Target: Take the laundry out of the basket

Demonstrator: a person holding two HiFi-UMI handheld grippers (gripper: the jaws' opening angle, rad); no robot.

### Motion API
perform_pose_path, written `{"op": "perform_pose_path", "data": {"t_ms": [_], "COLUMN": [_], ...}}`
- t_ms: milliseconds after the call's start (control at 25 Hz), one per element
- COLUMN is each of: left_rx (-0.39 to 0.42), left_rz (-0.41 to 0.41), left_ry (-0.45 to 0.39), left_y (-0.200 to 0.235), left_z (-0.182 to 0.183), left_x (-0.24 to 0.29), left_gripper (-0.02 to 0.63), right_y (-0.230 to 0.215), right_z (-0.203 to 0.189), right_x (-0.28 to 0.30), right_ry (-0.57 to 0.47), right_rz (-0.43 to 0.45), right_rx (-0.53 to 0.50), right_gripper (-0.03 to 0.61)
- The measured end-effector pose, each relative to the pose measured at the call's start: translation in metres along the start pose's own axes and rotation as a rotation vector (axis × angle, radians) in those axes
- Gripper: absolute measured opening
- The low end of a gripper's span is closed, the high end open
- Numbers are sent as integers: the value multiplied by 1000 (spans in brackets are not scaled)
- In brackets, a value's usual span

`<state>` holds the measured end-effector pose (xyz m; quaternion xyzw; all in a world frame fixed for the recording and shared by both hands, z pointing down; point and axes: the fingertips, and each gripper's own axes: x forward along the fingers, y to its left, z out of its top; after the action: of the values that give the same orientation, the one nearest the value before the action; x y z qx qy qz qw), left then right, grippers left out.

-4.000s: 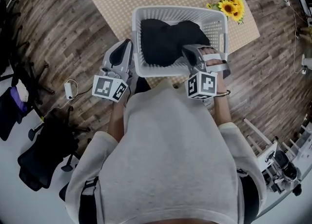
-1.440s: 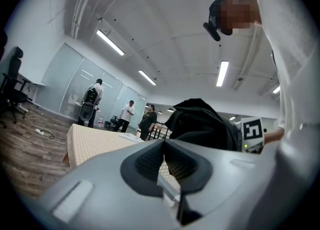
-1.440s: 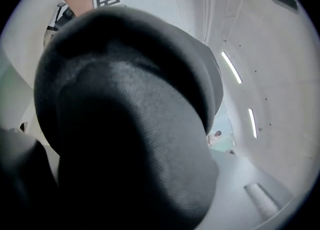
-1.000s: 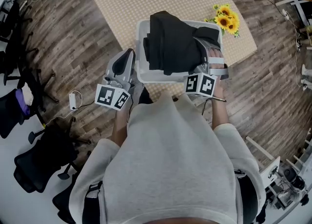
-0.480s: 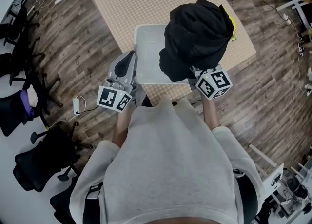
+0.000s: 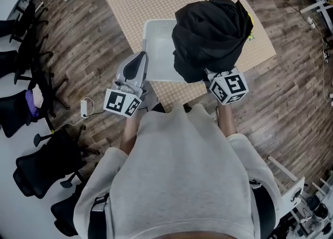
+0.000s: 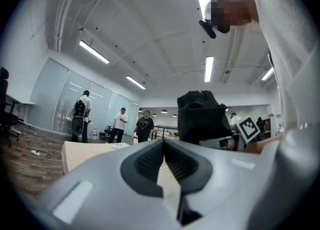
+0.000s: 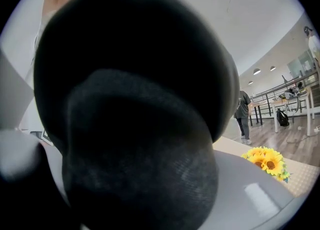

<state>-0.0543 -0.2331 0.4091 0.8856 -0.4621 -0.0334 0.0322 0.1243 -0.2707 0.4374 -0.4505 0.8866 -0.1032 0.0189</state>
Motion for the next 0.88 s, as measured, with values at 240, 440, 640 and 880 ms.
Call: {"op": "perform_pose_path", "data": {"t_ms": [240,440,640,880], "left_rx": [-1,-19,-39,-54], "left_rz": [-84,-140,-200,-238], "left_ry": [-57,-68,-60,-58], "left_y": [-16,-20,-25,-44], "left_z": [13,19,21,18], "left_x": [-12,-51,-99,-135], "left_gripper": [8,8,8,8], "right_y": [21,64,118,153], "right_z": [16,19,11,0], "right_x": [-28,-56,-85,-121], "right_ry": [-43,-52,-62,-61], "right_rz": [-50,-103,-155,-195], "right_rx": [-17,-44,-41,-36], "right_gripper": [169,169,169,169]}}
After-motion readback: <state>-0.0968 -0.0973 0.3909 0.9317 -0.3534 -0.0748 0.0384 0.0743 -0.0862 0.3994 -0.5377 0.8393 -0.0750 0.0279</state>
